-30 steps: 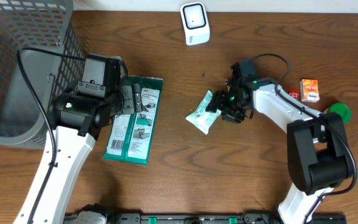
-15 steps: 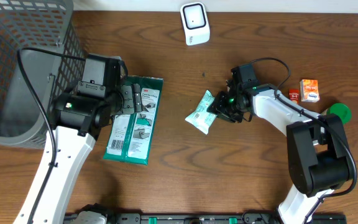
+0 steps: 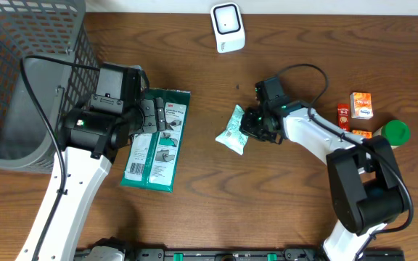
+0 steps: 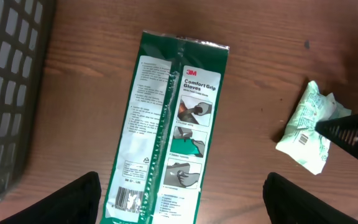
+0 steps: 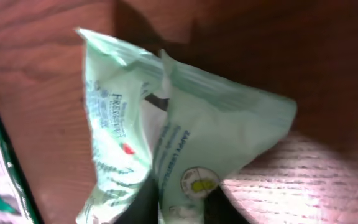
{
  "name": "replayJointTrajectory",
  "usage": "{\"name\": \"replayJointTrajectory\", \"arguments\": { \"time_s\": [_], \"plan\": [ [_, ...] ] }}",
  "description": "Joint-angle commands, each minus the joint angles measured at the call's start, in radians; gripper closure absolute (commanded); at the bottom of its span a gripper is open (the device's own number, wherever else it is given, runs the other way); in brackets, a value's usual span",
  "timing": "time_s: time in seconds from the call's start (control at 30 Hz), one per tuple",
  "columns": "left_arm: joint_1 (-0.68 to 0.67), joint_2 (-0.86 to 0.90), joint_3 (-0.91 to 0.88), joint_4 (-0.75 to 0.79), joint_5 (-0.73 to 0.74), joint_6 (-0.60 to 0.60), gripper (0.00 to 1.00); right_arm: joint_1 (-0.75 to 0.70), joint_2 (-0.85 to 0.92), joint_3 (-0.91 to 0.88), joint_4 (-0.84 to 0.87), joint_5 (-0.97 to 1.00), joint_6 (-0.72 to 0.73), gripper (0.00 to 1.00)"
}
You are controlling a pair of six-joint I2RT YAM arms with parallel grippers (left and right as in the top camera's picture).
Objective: Scan the item barcode
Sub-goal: 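Lower the right gripper onto the mint wipes pack and close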
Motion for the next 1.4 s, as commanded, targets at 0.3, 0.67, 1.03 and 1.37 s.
{"name": "replayJointTrajectory", "arguments": {
  "time_s": [0.3, 0.67, 1.03, 1.37],
  "plan": [
    [0.005, 0.004, 0.013, 0.000, -0.012, 0.014, 0.16, -0.064, -0.180, -0.016, -0.076, 0.009, -0.226, 0.89],
    [0.005, 0.004, 0.013, 0.000, -0.012, 0.014, 0.16, -0.053, -0.143, -0.021, -0.119, 0.027, -0.202, 0.49],
    [0.005, 0.004, 0.013, 0.000, -0.012, 0.014, 0.16, -0.048, -0.045, -0.025, -0.104, 0.032, -0.080, 0.50],
    [0.005, 0.004, 0.013, 0.000, -0.013, 0.014, 0.16, -0.029, 0.057, -0.024, -0.003, -0.003, -0.050, 0.99]
  ]
}}
